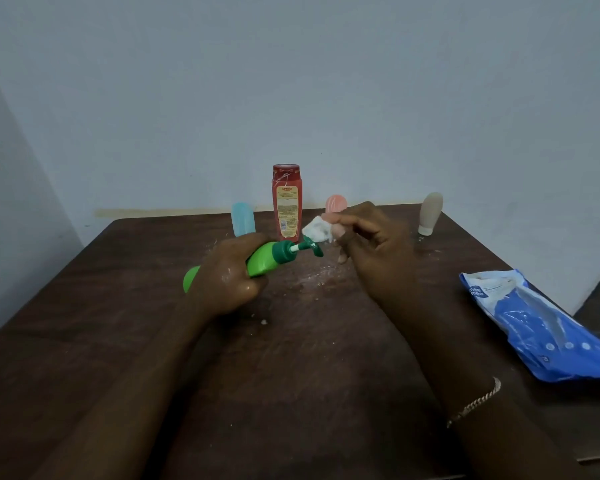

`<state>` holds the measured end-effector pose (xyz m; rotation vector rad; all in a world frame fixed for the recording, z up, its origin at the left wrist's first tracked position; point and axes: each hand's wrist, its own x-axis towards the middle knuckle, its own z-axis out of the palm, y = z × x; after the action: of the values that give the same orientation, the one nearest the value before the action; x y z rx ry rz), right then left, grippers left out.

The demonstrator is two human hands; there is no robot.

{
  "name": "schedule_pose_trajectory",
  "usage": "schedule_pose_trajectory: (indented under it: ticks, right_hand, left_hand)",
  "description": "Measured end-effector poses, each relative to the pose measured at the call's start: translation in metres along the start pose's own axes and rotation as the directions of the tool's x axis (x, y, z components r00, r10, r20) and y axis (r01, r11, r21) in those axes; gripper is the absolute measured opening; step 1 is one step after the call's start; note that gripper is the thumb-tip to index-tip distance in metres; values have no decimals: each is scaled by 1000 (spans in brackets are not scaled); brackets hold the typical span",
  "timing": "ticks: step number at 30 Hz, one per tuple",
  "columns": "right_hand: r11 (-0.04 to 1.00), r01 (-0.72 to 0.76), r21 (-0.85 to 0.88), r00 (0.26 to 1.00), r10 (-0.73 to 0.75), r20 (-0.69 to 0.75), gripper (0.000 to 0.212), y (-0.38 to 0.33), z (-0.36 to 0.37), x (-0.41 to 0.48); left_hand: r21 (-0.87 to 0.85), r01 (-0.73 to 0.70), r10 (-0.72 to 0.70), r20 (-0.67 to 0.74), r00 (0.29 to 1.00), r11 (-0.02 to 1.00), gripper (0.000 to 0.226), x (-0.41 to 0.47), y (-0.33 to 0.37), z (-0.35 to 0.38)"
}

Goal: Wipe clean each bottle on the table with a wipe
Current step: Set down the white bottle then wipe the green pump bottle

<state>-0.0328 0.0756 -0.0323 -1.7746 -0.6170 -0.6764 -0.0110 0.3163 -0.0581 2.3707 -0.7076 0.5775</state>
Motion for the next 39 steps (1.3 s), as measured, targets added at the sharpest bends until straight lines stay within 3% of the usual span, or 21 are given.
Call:
schedule_pose_trajectory:
  ticks: [3,5,7,10,12,14,18,21,25,27,29,33,36,39]
  right_hand:
    - [925,204,-320,979,-185,88,24,-3,10,-8]
    - [886,226,-404,973,-189,129,23,3,8,-10]
    - [901,161,-403,986,-125,113,18,6,3,-9]
    - [975,34,-219,998,-45,-47,11,4,-4,-2]
    - [990,62,-130,992,-75,-100,9,-3,-3,1]
    - [985,110,-136,992,-118,-47,9,-8,1,-1]
    - [902,269,-336,962,-234,143,13,-8,6,-10]
    - [896,236,-375,969,-189,159,12,1,0,-8]
    - [981,95,-170,995,-98,-11,16,-1,-3,-4]
    - [990,69,-125,997,-65,39,27,-5,0,-2]
    - [975,81,-209,990,-55,126,28,-5,5,-3]
    - [981,-5,-192,996,22,83,18,3,7,0]
    - [986,-155,-61,985,159,68,14,6,0,4]
    - [983,-145,116,989,143,21,13,0,-7,4]
  left_hand:
    - [4,40,-40,-19,999,999,46,0,-2,-2]
    - [-2,62,-62,-45,997,998,47,-1,-5,-5]
    - [-22,88,-89,-72,993,996,49,-2,-10,-7]
    - [0,71,-71,-48,996,997,47,-1,-9,-6]
    - [7,59,-59,-36,998,998,45,-1,-8,-5]
    - [13,51,-51,-35,998,999,44,-1,-8,-3]
    - [19,52,-51,-47,998,998,44,-1,-9,-4]
    - [10,52,-51,-61,997,999,44,-2,-9,-6]
    - [30,43,-43,-23,999,999,45,-1,-9,-3]
    - [36,39,-38,-20,999,999,46,-1,-10,-2]
    - [44,37,-36,-25,999,998,46,-1,-11,-2]
    - [55,-2,4,-26,1000,998,42,-3,-9,-1]
    - [29,-23,23,-6,1000,999,44,-2,-6,0]
    - [25,-20,20,-2,1000,999,46,0,-3,1]
